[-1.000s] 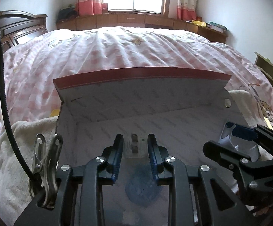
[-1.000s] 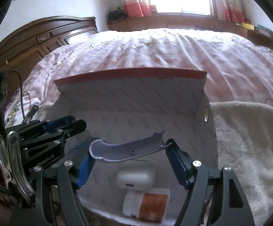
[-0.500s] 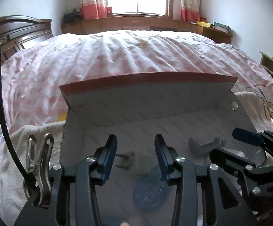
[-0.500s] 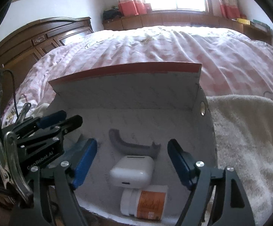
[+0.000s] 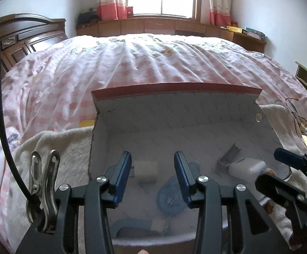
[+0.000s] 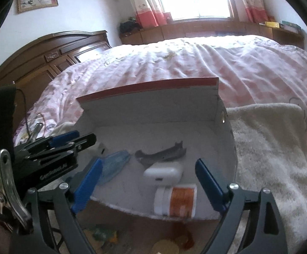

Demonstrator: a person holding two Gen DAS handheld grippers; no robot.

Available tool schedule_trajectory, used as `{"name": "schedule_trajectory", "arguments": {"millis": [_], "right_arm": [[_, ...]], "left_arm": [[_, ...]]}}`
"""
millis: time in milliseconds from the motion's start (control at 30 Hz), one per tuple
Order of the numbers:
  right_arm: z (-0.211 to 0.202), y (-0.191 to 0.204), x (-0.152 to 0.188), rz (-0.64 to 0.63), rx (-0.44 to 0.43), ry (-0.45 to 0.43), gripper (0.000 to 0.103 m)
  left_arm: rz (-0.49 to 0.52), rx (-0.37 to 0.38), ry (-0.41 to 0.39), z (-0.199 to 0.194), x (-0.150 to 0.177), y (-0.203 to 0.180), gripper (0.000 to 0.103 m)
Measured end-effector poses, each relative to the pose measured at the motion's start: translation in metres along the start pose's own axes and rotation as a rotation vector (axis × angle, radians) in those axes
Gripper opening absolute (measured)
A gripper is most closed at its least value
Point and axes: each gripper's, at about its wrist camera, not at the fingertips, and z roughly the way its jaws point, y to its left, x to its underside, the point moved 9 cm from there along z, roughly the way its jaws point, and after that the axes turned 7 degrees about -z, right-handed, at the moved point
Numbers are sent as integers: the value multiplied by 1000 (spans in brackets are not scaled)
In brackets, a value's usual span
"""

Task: Organize rigid objects
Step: 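Withdraw both tools from the box toward the remaining items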

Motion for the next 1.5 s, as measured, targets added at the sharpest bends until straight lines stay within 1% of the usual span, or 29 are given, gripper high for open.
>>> {"name": "schedule_trajectory", "arguments": {"millis": [100,400,533,833,1200,1500], "right_arm": [[-9,6,6,0,-24,-8,93],[-24,10,29,31,-31,12,93],[-32,10,33,31,-18,6,93],[-50,8,42,45,-4,-4,93],[-65,12,69,32,7,24,93],[-79,12,90,32,22,37,93]], "left_arm": [[-4,3,4,-7,5,0,43],[-24,0,31,-24,24,5,43],[-26,8,47,-32,35,4,43],[-36,29,51,-52,52,1,43],[-41,33,83,-64,80,-1,43],[-59,27,93,-76,101,5,43]]}}
